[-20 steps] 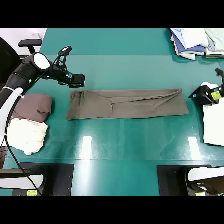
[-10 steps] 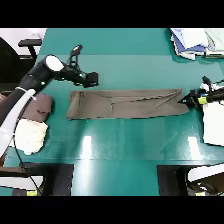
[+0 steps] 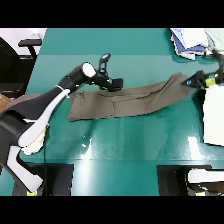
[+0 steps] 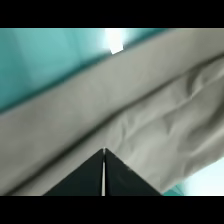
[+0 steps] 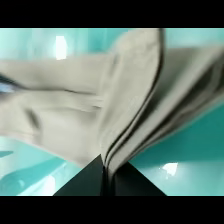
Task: Fold the shirts.
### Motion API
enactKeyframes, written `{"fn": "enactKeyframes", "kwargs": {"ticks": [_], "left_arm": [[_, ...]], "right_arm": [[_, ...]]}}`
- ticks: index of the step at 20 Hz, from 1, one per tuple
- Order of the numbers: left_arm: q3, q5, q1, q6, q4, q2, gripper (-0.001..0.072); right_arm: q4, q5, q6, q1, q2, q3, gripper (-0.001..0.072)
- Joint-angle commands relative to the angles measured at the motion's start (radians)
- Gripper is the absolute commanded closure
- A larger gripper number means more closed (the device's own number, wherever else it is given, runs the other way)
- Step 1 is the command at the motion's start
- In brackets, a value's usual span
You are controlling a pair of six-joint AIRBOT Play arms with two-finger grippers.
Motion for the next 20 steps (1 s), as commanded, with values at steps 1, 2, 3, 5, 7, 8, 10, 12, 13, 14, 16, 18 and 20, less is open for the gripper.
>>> {"fn": "enactKeyframes", "kwargs": {"ticks": [1, 2, 3, 5, 7, 8, 10, 12, 13, 14, 16, 18, 20], "left_arm": [[0.079, -0.005, -0.051, -0.012, -0.016, -0.089, 0.0676], [0.085, -0.003, -0.061, -0.011, -0.033, -0.103, 0.0676], [0.087, -0.001, -0.069, -0.011, -0.045, -0.113, 0.0676], [0.087, 0.011, -0.078, -0.011, -0.054, -0.124, 0.0676], [0.088, 0.025, -0.082, -0.011, -0.057, -0.125, 0.0676], [0.088, 0.027, -0.081, -0.011, -0.056, -0.125, 0.0676], [0.089, 0.024, -0.081, -0.010, -0.055, -0.125, 0.0676], [0.116, -0.035, -0.056, -0.008, -0.046, -0.121, 0.0676], [0.135, -0.074, -0.030, -0.001, -0.027, -0.102, 0.0676], [0.148, -0.105, 0.001, -0.001, 0.021, -0.072, 0.0676], [0.170, -0.167, 0.084, -0.004, 0.162, 0.026, 0.0675], [0.178, -0.216, 0.189, -0.003, 0.283, 0.150, 0.0675], [0.178, -0.247, 0.299, -0.003, 0.361, 0.273, 0.0675]], "right_arm": [[0.093, 0.010, 0.043, 0.100, 0.094, 0.109, 0.0694], [0.105, 0.003, 0.048, 0.138, 0.104, 0.134, 0.0694], [0.122, -0.011, 0.055, 0.179, 0.108, 0.158, 0.0694], [0.126, -0.024, 0.062, 0.259, 0.107, 0.204, 0.0694], [0.140, -0.047, 0.063, 0.333, 0.107, 0.224, 0.0694], [0.146, -0.063, 0.063, 0.362, 0.107, 0.224, 0.0694], [0.145, -0.075, 0.063, 0.421, 0.102, 0.222, 0.0694], [0.145, -0.081, 0.062, 0.465, 0.087, 0.222, 0.0694], [0.145, -0.086, 0.061, 0.489, 0.076, 0.222, 0.0694], [0.145, -0.087, 0.061, 0.518, 0.065, 0.222, 0.0694], [0.146, -0.115, 0.060, 0.595, 0.039, 0.222, 0.0693], [0.146, -0.190, 0.043, 0.705, 0.003, 0.222, 0.0693], [0.146, -0.309, 0.014, 0.838, -0.051, 0.223, 0.0693]]}}
